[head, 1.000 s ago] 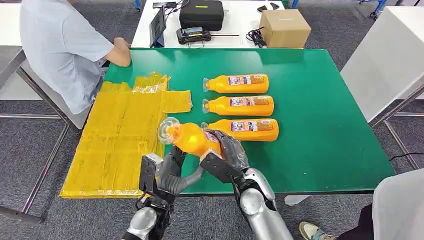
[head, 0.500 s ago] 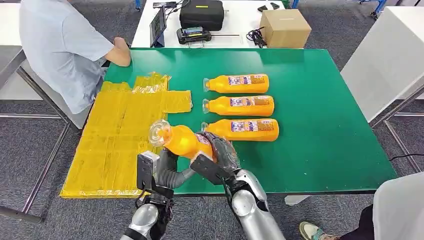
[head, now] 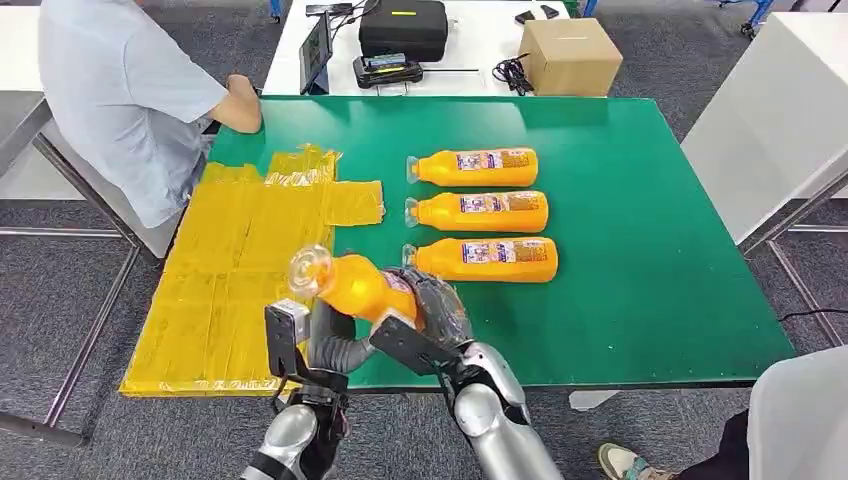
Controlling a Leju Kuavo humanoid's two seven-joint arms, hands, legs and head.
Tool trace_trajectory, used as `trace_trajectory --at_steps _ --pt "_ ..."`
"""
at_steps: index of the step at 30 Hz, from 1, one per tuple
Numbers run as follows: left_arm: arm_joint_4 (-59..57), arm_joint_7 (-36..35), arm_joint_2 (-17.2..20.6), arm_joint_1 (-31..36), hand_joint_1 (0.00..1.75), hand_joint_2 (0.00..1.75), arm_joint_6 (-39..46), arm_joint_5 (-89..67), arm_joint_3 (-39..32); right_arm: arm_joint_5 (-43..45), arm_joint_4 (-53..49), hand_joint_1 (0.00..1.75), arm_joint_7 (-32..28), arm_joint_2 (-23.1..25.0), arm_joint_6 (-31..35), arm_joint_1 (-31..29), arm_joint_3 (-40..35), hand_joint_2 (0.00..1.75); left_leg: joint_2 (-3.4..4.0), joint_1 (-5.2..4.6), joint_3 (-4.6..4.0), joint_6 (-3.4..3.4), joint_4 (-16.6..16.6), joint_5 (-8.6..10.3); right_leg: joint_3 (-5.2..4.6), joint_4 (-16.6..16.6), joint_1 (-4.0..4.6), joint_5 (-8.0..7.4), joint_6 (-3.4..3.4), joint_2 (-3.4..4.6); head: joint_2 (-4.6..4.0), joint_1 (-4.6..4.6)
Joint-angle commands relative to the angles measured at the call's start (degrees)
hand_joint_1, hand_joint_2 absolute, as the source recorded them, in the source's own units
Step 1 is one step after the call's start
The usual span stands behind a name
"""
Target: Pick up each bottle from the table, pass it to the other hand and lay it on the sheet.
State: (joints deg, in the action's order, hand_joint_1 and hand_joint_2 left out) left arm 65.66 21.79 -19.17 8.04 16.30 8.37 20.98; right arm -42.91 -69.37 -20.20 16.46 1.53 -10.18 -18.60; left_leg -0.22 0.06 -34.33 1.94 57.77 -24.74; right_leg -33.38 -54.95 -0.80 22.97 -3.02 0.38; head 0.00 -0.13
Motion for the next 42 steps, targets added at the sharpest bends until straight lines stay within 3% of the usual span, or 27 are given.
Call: trace_trajectory --at_steps 1,2,3,8,9,13,14,15,16,21,22,32,36,38,39,42 --pt "-4.78 -0.07 -0.83 3.79 0.4 1.75 -4.75 6.0 2.36 0.27 7.2 1.75 -0.11 -1.66 0.66 -3.84 -1.78 1.75 -0.03 0.02 0.11 -0.06 -0.03 -0.02 0.12 0.02 0.03 0.03 0.07 -0.06 0.0 -0.02" --pt "-4.7 -0.01 -0.83 3.87 1.5 1.75 -4.84 6.01 2.66 0.04 7.44 1.75 -0.27 -1.7 1.02 -3.98 -1.92 1.75 -0.05 0.03 0.17 -0.09 0.0 -0.05 0.2 -0.01 0.04 0.08 0.11 -0.09 0.0 0.0" --pt "-4.76 0.3 -0.83 4.01 1.75 1.75 -4.81 6.05 2.78 -0.01 7.75 1.75 -0.38 -1.69 1.11 -4.14 -2.17 1.75 -0.04 0.03 0.13 -0.07 -0.02 -0.02 0.15 0.02 0.04 0.04 0.09 -0.08 0.0 0.0" --pt "-5.46 1.33 -0.83 4.47 1.75 1.75 -4.37 6.14 2.35 0.39 8.06 1.75 -0.39 -1.65 1.37 -4.37 -2.37 1.75 -0.06 0.04 0.15 -0.08 -0.02 -0.03 0.17 0.02 0.05 0.06 0.1 -0.11 0.0 0.0" --pt "-5.34 2.06 -0.83 4.41 1.75 1.75 -4.03 5.84 2.25 0.41 8.16 1.52 -0.16 -1.69 1.8 -4.37 -2.26 1.75 -0.06 0.04 0.11 -0.07 0.0 -0.03 0.14 0.01 0.05 0.05 0.09 -0.1 0.0 0.0" --pt "-4.25 3.53 -0.83 4.26 1.75 1.75 -2.84 4.51 2.37 0.91 8.49 1.4 0.02 -1.66 2.32 -4.33 -1.72 1.75 -0.04 0.03 0.08 -0.06 -0.01 -0.02 0.1 0.02 0.04 0.03 0.07 -0.07 0.0 0.0" --pt "-4.25 3.53 -0.83 4.26 1.75 1.75 -2.84 4.51 2.37 0.91 8.49 0.96 0.02 -1.66 2.32 -4.33 -1.72 1.75 -0.06 0.03 0.17 -0.09 -0.01 -0.05 0.18 0.0 0.05 0.08 0.11 -0.11 0.0 0.0" --pt "-3.58 3.73 -0.83 4.15 1.75 1.75 -2.11 4.28 2.36 0.93 8.7 0.1 0.15 -1.53 2.67 -4.4 -1.63 1.75 -0.08 0.04 0.12 -0.08 0.0 -0.03 0.15 0.02 0.05 0.06 0.1 -0.13 0.0 0.0" --pt "-3.39 4.03 -0.83 4.18 1.75 1.75 -1.76 3.97 2.43 1.21 8.83 0.0 0.23 -1.39 2.75 -4.44 -1.42 1.75 -0.06 0.02 0.07 -0.05 0.0 -0.02 0.08 0.01 0.03 0.04 0.07 -0.09 0.0 0.0" --pt "-2.19 4.57 -0.83 3.91 1.75 1.75 -0.17 3.62 1.93 1.83 9.8 0.0 0.44 -1.16 2.91 -4.48 -1.32 1.75 -0.04 0.04 0.08 -0.06 0.0 -0.03 0.09 0.01 0.05 0.04 0.08 -0.08 0.0 0.0" --pt "-1.66 5.07 -0.83 3.85 1.75 1.75 0.84 3.76 1.5 2.87 9.85 0.0 0.26 -0.94 2.77 -4.2 -0.86 0.0 -0.02 0.03 0.06 -0.06 0.01 -0.03 0.07 0.0 0.03 0.04 0.07 -0.06 0.0 0.0" --pt "3.2 6.24 -0.47 1.78 1.75 1.75 4.38 -1.37 -1.5 5.66 6.73 0.0 -0.44 -3.19 5.02 -0.34 1.77 0.0 -0.11 0.05 0.17 -0.08 -0.03 -0.06 0.2 0.03 0.06 0.1 0.11 -0.16 0.0 0.0" --pt "6.03 7.5 1.5 0.84 1.75 1.75 11.52 -16.25 -1.67 5.39 2.41 0.0 -1.11 -4.47 6.49 2.72 3.81 0.0 -0.09 0.04 0.14 -0.07 -0.03 -0.05 0.18 0.05 0.05 0.08 0.09 -0.13 0.0 0.0" --pt "8.47 4.75 2.47 -0.12 1.75 1.75 14.65 -27.54 -3.6 4.89 -1.25 0.0 -1.77 -5.27 6.68 4.76 4.61 0.0 -0.07 0.04 0.15 -0.09 -0.02 -0.07 0.18 0.02 0.05 0.1 0.11 -0.12 0.0 0.02" --pt "9.28 3.67 2.9 -0.42 1.75 1.75 15.67 -32.5 -4.8 4.53 -2.79 0.0 -1.86 -5.5 6.68 5.6 4.99 1.75 -0.09 0.02 0.11 -0.08 -0.06 -0.04 0.15 0.05 0.03 0.08 0.09 -0.13 0.0 0.0" --pt "12.74 -0.28 3.14 -1.45 1.75 1.75 15.9 -44.55 -8.64 3.13 -6.71 0.0 -2.01 -5.63 6.96 7.79 6.31 1.75 -0.03 0.01 0.11 -0.09 -0.05 -0.05 0.13 0.03 0.02 0.07 0.11 -0.06 0.0 0.02"
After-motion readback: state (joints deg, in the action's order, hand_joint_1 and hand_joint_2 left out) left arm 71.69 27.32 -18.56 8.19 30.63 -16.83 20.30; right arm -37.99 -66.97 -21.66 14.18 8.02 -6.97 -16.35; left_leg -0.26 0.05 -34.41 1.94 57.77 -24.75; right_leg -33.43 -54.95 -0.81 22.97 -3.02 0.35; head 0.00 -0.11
